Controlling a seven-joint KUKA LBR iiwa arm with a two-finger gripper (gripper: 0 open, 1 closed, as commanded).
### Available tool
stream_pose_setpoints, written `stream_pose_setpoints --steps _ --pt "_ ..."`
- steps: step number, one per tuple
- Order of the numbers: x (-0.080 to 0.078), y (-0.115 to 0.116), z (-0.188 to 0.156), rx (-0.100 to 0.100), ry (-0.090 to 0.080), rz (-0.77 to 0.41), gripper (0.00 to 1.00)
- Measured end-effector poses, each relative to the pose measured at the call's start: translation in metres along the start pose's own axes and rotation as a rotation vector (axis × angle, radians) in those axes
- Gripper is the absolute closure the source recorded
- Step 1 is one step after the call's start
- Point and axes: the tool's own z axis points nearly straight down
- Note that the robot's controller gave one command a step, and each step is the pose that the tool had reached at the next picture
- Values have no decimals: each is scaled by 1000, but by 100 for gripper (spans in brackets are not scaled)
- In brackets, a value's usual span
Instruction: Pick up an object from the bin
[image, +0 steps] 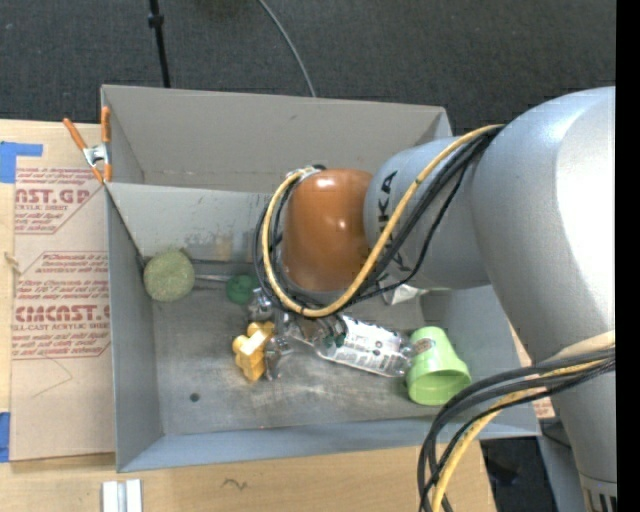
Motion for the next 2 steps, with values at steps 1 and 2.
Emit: stream_pose_setpoints --steps 1,2 --pt "1 0 -3 0 2 0 100" --pt "3 1 -20 0 10 -1 100"
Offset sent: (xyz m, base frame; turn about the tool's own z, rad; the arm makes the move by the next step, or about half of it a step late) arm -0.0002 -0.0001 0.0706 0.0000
